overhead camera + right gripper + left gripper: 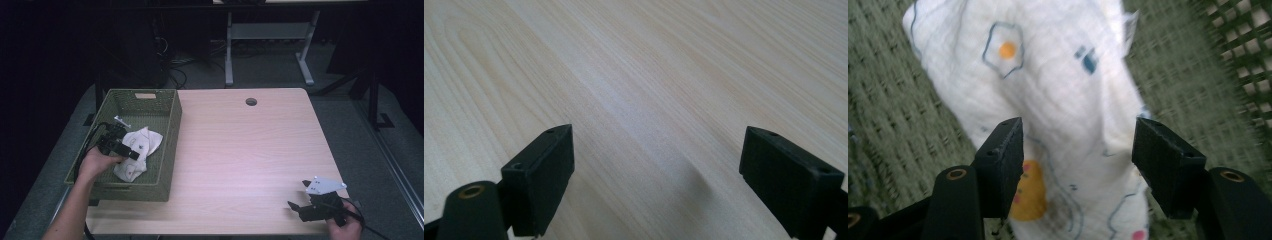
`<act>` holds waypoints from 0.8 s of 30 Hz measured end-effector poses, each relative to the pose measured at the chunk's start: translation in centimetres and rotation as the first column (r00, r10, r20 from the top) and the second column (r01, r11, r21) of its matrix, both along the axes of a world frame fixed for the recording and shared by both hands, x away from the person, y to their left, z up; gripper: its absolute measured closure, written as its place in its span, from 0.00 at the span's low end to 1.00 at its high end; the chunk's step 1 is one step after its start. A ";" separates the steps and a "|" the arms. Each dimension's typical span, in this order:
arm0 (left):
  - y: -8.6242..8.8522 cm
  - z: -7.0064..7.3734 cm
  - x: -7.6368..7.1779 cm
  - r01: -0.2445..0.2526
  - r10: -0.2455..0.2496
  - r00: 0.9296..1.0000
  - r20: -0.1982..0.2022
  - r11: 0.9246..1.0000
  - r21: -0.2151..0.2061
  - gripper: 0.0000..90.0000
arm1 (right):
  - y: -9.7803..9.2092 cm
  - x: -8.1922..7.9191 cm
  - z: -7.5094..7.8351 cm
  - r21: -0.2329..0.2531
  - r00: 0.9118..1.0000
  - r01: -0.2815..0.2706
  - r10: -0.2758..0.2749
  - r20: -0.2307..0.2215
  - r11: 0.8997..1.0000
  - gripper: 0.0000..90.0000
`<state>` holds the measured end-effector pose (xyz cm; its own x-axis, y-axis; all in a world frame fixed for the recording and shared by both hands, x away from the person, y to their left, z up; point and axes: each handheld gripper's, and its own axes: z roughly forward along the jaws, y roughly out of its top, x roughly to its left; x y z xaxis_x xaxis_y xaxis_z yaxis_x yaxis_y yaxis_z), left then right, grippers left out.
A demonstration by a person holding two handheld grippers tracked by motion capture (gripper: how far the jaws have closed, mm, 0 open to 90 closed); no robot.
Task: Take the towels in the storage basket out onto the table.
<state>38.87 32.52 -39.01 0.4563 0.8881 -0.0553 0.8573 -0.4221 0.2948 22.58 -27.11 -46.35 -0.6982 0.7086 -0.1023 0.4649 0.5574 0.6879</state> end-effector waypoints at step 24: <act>-1.1 -2.5 0.8 -0.051 0.059 0.992 -0.113 0.996 0.076 0.69 | 0.0 0.0 0.0 -0.001 1.000 -0.004 0.004 -0.005 1.000 0.16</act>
<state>39.64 31.42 -41.55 0.4011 0.9152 -0.0386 0.9061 -0.3902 0.1632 22.60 -27.06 -46.39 -0.7017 0.7056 -0.0990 0.4661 0.5597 0.6852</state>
